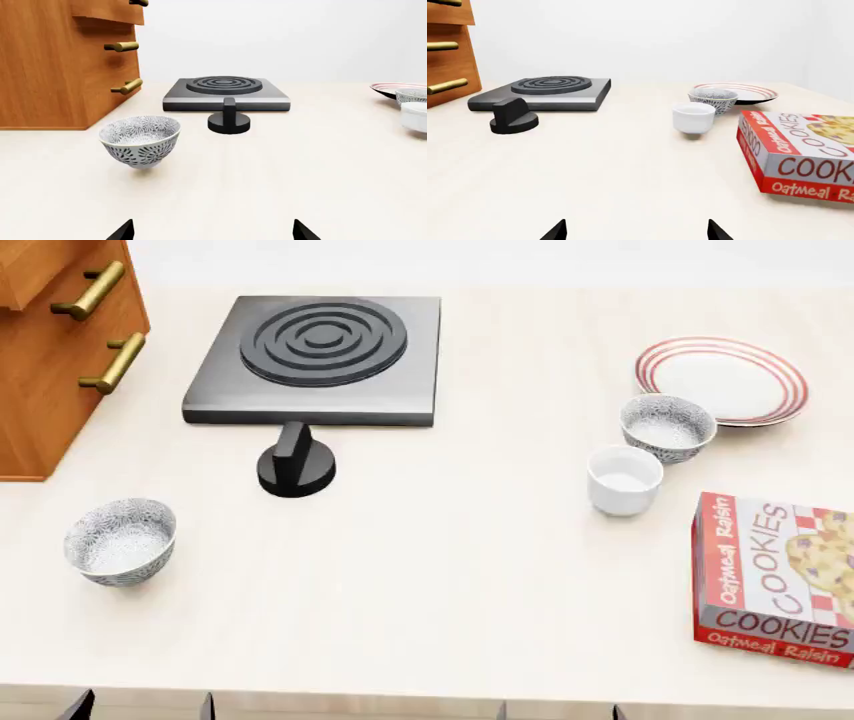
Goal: Pick the akita bowl between the plate and the ramekin and place it on the plate.
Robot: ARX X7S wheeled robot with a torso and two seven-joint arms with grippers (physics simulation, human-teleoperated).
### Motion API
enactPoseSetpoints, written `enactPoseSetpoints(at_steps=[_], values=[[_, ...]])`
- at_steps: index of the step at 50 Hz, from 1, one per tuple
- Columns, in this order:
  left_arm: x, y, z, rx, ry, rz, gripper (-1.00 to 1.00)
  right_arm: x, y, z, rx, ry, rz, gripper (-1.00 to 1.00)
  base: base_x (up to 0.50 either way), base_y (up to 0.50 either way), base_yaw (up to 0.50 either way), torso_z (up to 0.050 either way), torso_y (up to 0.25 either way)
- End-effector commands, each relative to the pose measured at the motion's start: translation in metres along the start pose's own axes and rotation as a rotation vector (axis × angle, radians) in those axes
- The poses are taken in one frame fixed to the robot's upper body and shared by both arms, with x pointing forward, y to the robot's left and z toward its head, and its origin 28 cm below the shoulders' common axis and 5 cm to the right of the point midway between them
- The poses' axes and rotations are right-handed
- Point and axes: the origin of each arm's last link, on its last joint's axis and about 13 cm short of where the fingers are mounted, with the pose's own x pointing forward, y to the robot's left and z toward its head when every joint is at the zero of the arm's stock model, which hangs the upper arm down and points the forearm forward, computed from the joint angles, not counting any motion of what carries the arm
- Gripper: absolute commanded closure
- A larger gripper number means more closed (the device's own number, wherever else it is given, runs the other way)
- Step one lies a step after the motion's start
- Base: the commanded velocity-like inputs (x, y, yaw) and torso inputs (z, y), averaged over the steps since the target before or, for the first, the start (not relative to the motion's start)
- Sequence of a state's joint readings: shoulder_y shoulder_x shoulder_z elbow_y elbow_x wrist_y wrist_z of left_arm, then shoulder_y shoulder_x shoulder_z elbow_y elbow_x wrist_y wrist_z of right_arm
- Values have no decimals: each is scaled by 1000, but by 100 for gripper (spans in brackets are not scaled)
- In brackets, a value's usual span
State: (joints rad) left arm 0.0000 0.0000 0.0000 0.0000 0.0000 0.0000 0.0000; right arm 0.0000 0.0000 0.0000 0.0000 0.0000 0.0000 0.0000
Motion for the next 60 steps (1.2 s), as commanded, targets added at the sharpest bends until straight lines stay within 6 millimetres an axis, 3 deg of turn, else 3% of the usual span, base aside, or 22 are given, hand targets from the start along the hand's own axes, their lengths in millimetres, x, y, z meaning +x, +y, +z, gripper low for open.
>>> enactPoseSetpoints(at_steps=[1, 23, 29, 32, 35, 44, 60], values=[[1, 2, 0, -13, 0, 26, -100, -1, 0, 0, 5, -4, 4, -100, 0, 0, 0, 0, 0], [-1, 3, -1, 1, 8, 26, -100, -5, -1, 1, 6, -53, -15, -100, 0, 0, 0, 0, 0], [-2, 10, 34, -13, -87, -14, -100, -5, -5, 36, -7, -109, -30, -100, 98, 0, 0, 0, 0], [-4, 12, 61, -15, -149, -21, -100, -7, -7, 69, 13, -194, -35, -100, 323, 0, 0, 0, 0], [-4, 14, 77, -12, -160, -34, -100, -9, -10, 88, 3, -217, -30, -100, 486, 0, 0, 0, 0], [-9, 15, 101, -16, -222, -67, -100, -11, -14, 115, -20, -231, -32, -100, 500, 0, 0, 0, 0], [-12, 18, 116, -26, -252, -64, -100, -15, -15, 132, -24, -274, -4, -100, 500, 0, 0, 0, 0]])
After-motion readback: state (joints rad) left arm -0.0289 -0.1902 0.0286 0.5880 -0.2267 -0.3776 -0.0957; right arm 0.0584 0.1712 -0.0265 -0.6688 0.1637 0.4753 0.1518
